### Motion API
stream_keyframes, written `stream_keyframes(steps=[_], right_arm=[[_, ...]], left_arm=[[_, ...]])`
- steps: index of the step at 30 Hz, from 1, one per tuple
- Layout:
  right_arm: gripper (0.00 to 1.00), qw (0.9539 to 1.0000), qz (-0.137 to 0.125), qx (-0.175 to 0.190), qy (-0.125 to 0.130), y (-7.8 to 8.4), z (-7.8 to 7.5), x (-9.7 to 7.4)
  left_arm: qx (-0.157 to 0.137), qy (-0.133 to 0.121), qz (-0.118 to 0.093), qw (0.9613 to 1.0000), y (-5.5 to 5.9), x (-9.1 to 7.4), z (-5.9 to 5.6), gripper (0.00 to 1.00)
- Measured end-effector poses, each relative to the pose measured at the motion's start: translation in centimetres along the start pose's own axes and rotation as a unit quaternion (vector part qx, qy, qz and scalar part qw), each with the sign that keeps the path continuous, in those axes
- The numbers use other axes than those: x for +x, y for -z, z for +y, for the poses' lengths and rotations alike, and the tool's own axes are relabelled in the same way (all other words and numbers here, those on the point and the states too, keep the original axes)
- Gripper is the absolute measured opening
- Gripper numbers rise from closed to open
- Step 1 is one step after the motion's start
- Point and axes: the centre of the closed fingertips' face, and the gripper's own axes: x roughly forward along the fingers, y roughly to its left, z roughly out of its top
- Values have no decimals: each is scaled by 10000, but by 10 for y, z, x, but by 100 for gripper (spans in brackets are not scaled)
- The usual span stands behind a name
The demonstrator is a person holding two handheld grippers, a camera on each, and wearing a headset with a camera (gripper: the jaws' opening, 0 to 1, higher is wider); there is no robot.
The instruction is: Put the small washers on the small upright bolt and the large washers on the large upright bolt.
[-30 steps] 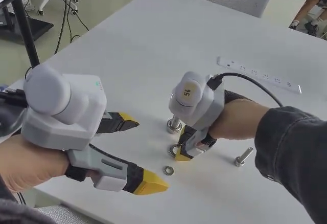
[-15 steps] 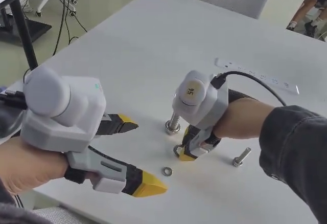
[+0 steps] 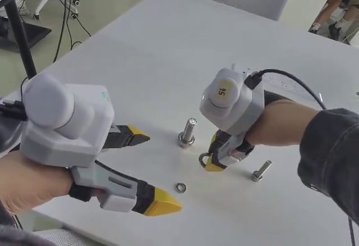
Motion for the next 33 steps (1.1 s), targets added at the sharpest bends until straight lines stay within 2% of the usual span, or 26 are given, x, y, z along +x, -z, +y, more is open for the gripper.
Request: stream_keyframes(steps=[8, 14, 18, 27, 33], right_arm=[[24, 9998, -127, 96, 114, -4, -6, -22], [24, 9997, -106, 14, 232, -9, -14, -36], [24, 9994, -144, -83, 317, -18, -20, -45], [24, 9984, -205, -293, 431, -39, -29, -54], [24, 9981, -238, -362, 448, -50, -34, -52]], left_arm=[[8, 6, -15, 10000, -1, 0, 0, 82], [22, 12, -12, 10000, -2, 0, -1, 81], [19, 5, -23, 10000, -2, -1, -1, 81], [2, -22, -35, 10000, -2, -1, 0, 81], [-11, -28, -37, 10000, -1, -1, 0, 81]])
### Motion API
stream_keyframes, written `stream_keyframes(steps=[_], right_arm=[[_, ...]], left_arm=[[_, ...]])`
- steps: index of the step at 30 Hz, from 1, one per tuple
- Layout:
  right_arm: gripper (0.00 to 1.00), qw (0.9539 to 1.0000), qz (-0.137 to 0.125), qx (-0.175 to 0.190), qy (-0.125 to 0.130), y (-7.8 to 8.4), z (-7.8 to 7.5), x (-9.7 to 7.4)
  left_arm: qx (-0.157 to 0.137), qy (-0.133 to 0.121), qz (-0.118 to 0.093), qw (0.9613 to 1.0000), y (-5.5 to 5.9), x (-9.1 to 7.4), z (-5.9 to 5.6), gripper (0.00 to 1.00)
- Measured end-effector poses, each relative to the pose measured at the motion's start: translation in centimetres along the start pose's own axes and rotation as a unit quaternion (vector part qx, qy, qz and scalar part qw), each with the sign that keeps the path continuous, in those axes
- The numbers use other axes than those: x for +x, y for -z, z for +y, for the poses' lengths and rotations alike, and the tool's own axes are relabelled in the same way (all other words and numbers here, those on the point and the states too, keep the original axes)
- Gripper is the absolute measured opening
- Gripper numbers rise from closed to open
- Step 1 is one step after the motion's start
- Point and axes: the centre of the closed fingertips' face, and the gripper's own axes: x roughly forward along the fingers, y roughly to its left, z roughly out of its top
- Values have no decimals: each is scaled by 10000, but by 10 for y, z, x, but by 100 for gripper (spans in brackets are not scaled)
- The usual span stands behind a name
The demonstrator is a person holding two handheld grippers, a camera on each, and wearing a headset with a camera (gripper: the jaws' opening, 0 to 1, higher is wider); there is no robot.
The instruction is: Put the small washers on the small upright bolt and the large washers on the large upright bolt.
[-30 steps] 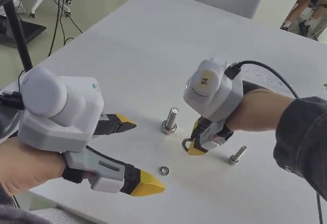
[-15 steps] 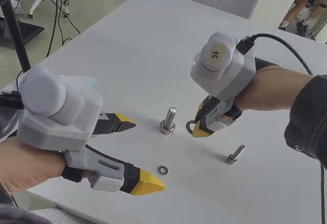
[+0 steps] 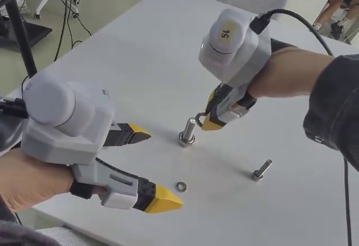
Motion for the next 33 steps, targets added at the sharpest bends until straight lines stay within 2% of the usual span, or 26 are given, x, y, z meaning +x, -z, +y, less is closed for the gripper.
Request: stream_keyframes(steps=[11, 19, 33], right_arm=[[24, 10000, 12, -70, -58, -9, -9, 11], [24, 9998, 92, -100, -145, -6, -8, 21], [24, 9996, 148, -82, -246, -2, -11, 28]], left_arm=[[-31, -17, 10, 10000, 1, 0, 1, 81], [-76, -25, 12, 10000, 2, 0, 3, 81], [-147, -21, 49, 9999, 5, 1, 5, 81]])
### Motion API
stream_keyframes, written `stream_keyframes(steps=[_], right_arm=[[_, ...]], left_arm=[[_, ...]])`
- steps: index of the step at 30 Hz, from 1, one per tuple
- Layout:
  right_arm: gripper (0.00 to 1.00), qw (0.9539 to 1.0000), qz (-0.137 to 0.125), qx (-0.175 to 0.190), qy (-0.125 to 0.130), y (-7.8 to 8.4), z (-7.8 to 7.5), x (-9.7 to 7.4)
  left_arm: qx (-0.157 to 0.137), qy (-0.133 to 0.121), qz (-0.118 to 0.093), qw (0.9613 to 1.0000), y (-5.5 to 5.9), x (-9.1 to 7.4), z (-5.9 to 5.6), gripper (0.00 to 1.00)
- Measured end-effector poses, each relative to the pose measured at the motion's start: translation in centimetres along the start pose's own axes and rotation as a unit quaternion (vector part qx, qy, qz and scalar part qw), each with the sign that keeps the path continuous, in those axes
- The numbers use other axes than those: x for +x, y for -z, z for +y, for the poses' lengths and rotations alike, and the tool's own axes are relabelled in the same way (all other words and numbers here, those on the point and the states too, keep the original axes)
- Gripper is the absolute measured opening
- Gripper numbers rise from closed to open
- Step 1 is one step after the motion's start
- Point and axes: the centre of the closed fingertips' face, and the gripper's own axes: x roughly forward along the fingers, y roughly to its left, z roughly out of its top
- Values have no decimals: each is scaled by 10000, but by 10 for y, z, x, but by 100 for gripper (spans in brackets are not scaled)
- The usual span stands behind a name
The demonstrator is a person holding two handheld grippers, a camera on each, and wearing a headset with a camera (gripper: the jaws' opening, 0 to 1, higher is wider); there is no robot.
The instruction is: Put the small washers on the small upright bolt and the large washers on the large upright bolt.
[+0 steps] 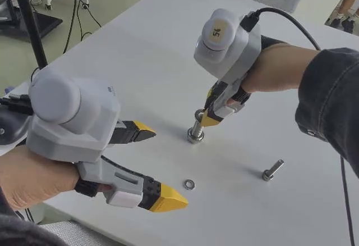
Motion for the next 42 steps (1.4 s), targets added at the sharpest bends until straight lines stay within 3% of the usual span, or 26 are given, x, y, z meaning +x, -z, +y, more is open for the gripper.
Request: stream_keyframes(steps=[13, 42], right_arm=[[24, 10000, 17, 5, -96, 1, 0, 11], [24, 9989, 364, -174, -223, 5, 6, 47]], left_arm=[[-25, 10, 51, 10000, 3, 2, 1, 81], [-84, -39, 37, 9999, 5, 0, 3, 81]])
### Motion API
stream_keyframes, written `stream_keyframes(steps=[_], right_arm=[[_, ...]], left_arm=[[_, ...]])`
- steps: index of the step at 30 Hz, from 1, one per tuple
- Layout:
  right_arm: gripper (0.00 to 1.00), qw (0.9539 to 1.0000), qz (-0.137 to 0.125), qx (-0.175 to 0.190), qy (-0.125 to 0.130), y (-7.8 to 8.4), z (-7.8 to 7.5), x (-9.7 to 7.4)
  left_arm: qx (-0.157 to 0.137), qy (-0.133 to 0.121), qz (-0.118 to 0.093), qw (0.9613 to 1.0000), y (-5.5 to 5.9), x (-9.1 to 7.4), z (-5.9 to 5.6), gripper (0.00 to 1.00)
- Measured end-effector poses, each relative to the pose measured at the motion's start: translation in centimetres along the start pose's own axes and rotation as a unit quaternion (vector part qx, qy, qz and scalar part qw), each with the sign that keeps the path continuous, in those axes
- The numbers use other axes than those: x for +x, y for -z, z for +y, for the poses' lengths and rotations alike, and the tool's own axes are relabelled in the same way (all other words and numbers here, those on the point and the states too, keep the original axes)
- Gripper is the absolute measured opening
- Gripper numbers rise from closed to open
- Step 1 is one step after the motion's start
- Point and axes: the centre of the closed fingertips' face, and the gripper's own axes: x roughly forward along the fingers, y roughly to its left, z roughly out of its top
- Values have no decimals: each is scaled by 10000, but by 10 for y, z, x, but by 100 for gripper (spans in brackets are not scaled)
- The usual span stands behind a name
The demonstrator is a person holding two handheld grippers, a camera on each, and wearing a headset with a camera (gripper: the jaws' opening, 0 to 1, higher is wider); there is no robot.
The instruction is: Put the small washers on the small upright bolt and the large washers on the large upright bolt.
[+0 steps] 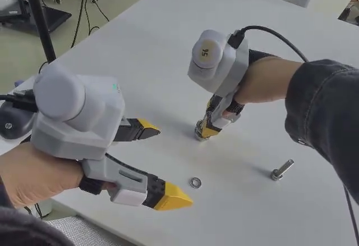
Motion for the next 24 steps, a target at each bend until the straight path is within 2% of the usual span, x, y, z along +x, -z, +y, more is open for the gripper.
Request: stream_keyframes(steps=[24], right_arm=[[25, 10000, -19, 38, -29, 5, 4, 7]], left_arm=[[-14, 18, 22, 10000, 2, 1, -1, 81]])
